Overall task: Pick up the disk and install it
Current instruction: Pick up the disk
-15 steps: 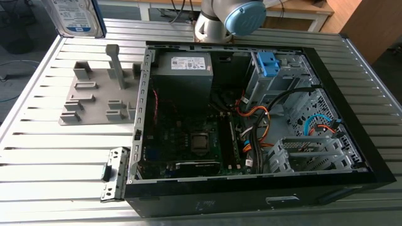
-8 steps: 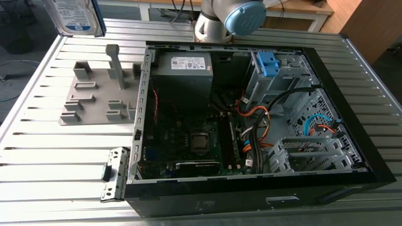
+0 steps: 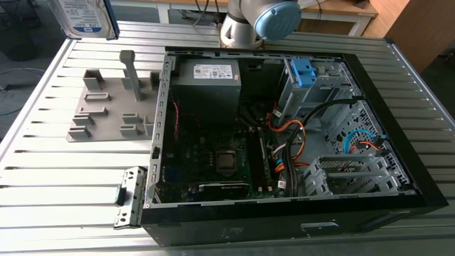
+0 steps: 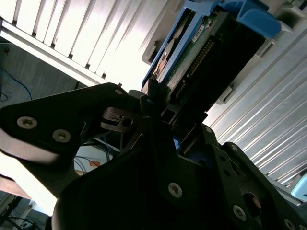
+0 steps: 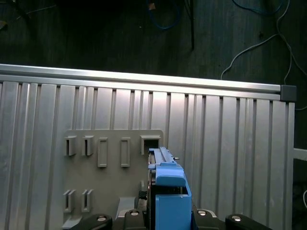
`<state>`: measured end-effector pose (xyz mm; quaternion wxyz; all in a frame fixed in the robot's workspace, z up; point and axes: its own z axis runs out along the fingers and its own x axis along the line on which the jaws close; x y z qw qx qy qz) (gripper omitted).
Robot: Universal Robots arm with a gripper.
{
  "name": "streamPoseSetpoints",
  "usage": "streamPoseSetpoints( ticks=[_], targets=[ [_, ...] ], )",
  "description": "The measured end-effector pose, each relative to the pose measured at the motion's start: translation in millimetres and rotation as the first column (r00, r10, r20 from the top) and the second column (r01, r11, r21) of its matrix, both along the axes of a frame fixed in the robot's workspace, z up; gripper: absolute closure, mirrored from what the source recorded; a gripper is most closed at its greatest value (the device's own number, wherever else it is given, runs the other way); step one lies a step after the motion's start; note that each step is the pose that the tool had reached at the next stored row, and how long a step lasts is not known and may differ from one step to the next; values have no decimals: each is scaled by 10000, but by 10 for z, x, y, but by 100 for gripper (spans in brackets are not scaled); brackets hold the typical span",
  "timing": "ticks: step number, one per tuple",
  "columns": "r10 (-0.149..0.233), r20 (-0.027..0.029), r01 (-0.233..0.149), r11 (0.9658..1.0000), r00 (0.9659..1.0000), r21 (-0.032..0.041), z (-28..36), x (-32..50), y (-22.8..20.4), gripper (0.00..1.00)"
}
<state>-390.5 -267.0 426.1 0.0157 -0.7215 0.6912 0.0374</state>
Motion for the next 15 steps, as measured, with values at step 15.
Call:
streamPoseSetpoints(
  ticks=[15],
  targets=[
    [0,0,0,10000,10000,0,114,0,0,64]
  ],
)
